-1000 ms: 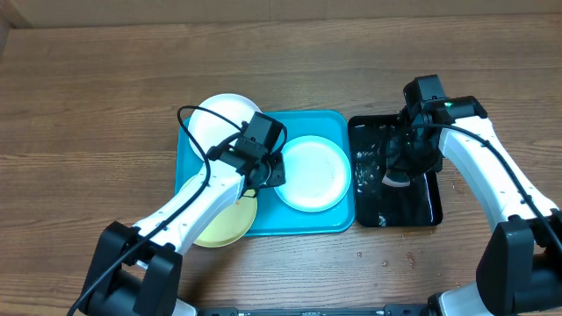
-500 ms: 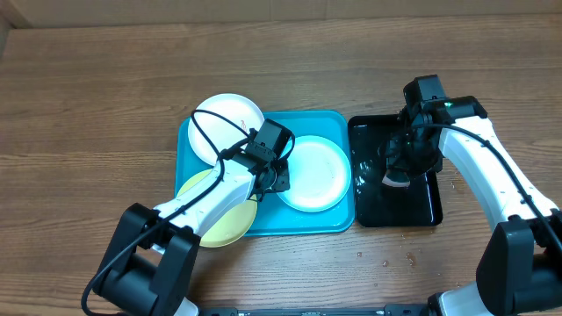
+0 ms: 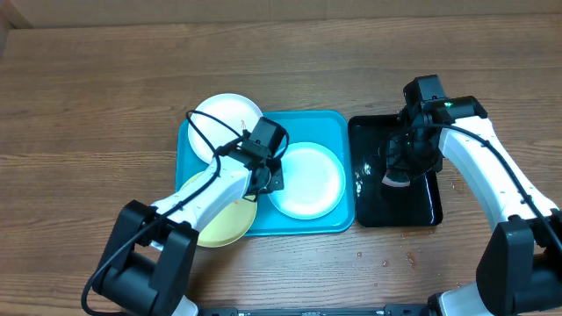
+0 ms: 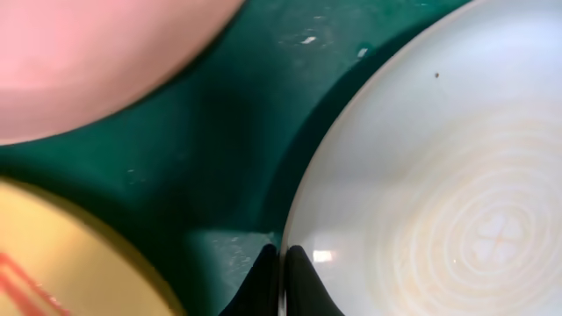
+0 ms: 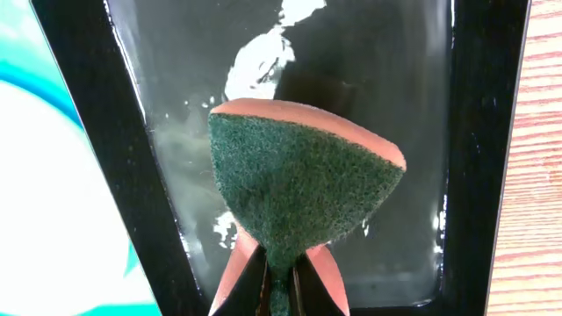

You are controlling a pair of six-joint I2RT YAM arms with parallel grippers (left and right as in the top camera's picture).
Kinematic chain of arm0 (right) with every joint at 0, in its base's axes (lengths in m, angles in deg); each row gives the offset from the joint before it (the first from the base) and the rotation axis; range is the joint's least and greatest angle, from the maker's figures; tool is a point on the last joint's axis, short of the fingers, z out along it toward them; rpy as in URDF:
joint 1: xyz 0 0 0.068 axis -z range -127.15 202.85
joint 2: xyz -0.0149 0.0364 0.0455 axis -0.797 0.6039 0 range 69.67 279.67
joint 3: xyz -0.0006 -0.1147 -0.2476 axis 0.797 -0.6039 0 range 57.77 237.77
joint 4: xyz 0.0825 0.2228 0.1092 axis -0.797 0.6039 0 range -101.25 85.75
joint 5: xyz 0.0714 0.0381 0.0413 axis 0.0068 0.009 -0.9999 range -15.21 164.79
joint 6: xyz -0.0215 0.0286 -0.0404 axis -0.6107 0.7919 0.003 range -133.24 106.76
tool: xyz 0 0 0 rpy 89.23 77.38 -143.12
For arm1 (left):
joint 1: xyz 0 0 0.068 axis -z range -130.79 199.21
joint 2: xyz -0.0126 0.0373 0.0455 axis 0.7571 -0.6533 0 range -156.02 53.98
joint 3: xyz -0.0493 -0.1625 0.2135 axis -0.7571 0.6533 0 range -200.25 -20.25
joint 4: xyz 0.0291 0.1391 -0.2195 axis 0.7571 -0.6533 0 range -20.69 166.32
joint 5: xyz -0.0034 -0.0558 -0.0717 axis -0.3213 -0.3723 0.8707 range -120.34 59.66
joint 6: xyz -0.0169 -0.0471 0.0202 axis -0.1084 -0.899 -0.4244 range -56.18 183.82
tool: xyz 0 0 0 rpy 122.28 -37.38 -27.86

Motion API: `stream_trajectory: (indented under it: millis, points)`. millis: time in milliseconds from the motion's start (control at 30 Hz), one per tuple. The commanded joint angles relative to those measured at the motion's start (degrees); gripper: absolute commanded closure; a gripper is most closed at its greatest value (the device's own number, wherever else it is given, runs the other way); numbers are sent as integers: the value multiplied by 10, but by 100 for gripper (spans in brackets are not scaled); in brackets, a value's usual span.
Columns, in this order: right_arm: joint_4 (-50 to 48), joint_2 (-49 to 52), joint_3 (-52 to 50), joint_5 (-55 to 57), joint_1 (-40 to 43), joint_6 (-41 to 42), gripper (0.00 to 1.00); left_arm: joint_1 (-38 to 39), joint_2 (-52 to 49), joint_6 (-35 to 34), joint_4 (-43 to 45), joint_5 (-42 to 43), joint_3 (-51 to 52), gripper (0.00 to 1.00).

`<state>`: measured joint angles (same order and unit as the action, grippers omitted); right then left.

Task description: Clean dirty plates on tray and stack at the side

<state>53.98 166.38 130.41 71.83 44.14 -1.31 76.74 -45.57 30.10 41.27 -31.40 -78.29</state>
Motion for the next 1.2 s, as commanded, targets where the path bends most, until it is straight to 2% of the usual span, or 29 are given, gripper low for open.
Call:
stream_trajectory:
  millis: [0, 233, 600, 867, 1167]
  points:
    - [-1, -8, 1, -9, -3, -4, 96, -22, -6, 3, -13, -6, -13, 96]
    - [10, -8, 1, -31, -3, -31, 96, -32, -6, 3, -13, 39, -17, 96]
    - [-4, -8, 3, -30, -3, -49, 96, -32, -6, 3, -9, 41, -18, 96]
    - [42, -8, 66, -33, 4, -45, 96, -32, -6, 3, -9, 41, -18, 95]
    - [32, -8, 79, -180, -20, -46, 96, -32, -6, 3, -9, 41, -18, 95]
